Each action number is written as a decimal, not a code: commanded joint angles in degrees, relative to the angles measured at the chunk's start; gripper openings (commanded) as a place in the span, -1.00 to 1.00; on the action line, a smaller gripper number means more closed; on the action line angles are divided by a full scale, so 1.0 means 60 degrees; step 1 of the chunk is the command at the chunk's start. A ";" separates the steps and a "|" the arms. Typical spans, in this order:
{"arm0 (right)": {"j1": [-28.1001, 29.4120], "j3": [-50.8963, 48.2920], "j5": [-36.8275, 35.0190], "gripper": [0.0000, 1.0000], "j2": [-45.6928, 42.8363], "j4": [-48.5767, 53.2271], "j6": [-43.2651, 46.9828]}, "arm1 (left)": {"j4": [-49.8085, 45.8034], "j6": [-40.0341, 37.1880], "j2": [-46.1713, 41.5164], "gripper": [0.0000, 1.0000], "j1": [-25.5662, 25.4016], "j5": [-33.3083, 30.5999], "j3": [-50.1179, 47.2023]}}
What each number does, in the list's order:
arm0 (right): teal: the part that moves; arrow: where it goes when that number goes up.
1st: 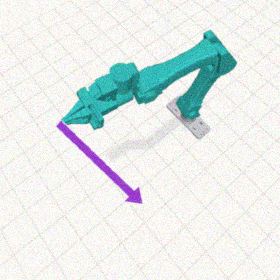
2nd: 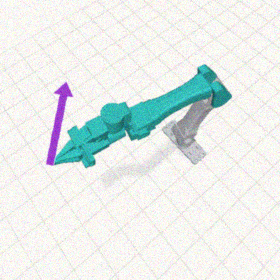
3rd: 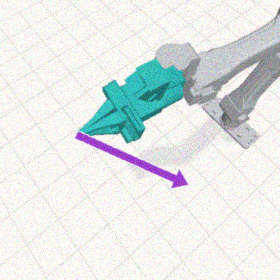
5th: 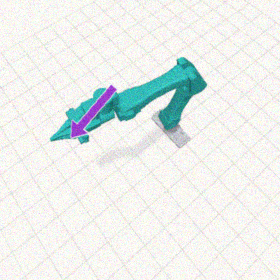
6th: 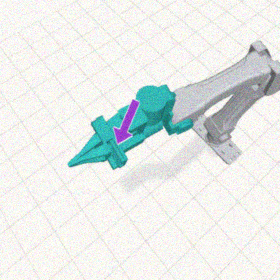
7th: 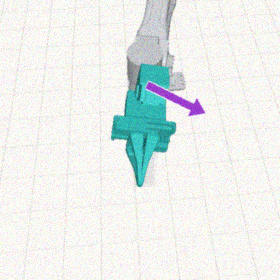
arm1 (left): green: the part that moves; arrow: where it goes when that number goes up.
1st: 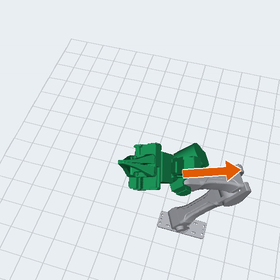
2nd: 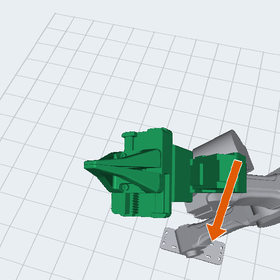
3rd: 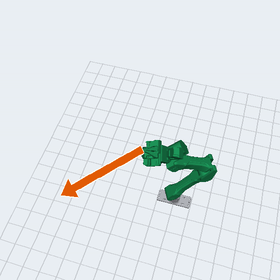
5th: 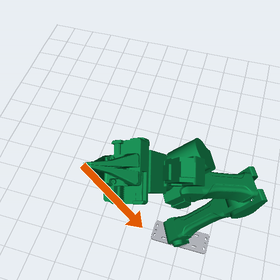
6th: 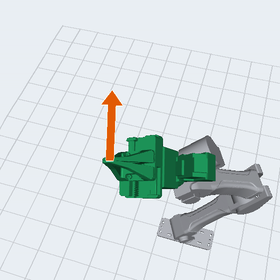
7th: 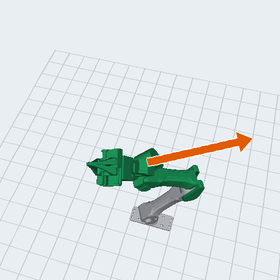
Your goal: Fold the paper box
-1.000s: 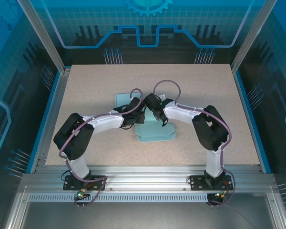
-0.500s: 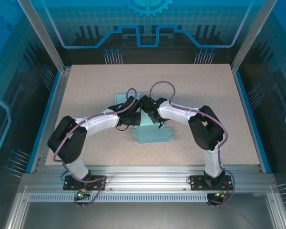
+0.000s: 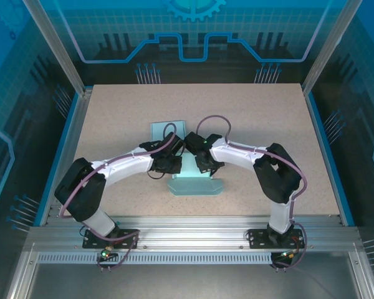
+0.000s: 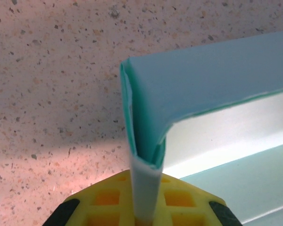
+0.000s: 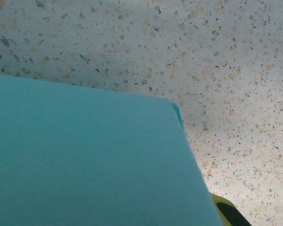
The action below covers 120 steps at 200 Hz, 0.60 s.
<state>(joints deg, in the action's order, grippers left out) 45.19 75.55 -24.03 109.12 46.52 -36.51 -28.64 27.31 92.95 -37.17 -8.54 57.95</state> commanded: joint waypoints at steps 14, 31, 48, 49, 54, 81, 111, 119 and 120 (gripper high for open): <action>0.0450 -0.0239 -0.0340 -0.72 0.1344 0.1933 0.1256 | -0.0695 -0.0053 0.1461 -0.64 0.0064 -0.2221 0.0621; 0.0369 -0.0171 -0.0167 -0.72 0.1414 0.1850 0.1373 | -0.0774 -0.0096 0.1691 -0.55 0.0079 -0.2467 0.0779; 0.0277 -0.0127 -0.0052 -0.73 0.1431 0.1812 0.1463 | -0.0944 -0.0134 0.1958 -0.48 0.0112 -0.2678 0.0965; 0.0277 -0.0119 -0.0052 -0.73 0.1437 0.1812 0.1467 | -0.0949 -0.0138 0.1971 -0.48 0.0114 -0.2686 0.0978; 0.0263 -0.0100 -0.0051 -0.72 0.1432 0.1824 0.1482 | -0.1002 -0.0155 0.2064 -0.48 0.0114 -0.2729 0.1038; 0.0193 -0.0082 -0.0145 -0.73 0.1472 0.1906 0.1475 | -0.0916 -0.0169 0.2456 -0.53 0.0132 -0.2657 0.1147; 0.0123 -0.0193 -0.0408 -0.72 0.1458 0.2107 0.1287 | -0.1308 -0.0044 0.3004 -0.74 0.0141 -0.3129 0.1335; 0.0077 -0.0240 -0.0538 -0.75 0.1452 0.2197 0.1171 | -0.1403 0.0030 0.3066 -0.86 0.0134 -0.3285 0.1326; 0.0077 -0.0240 -0.0538 -0.75 0.1452 0.2197 0.1171 | -0.1405 0.0039 0.3067 -0.87 0.0132 -0.3311 0.1327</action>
<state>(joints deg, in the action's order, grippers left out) 41.06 78.08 -19.53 114.52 48.16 -32.42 -30.26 27.07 103.39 -37.50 -14.28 66.22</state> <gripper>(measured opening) 0.137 0.124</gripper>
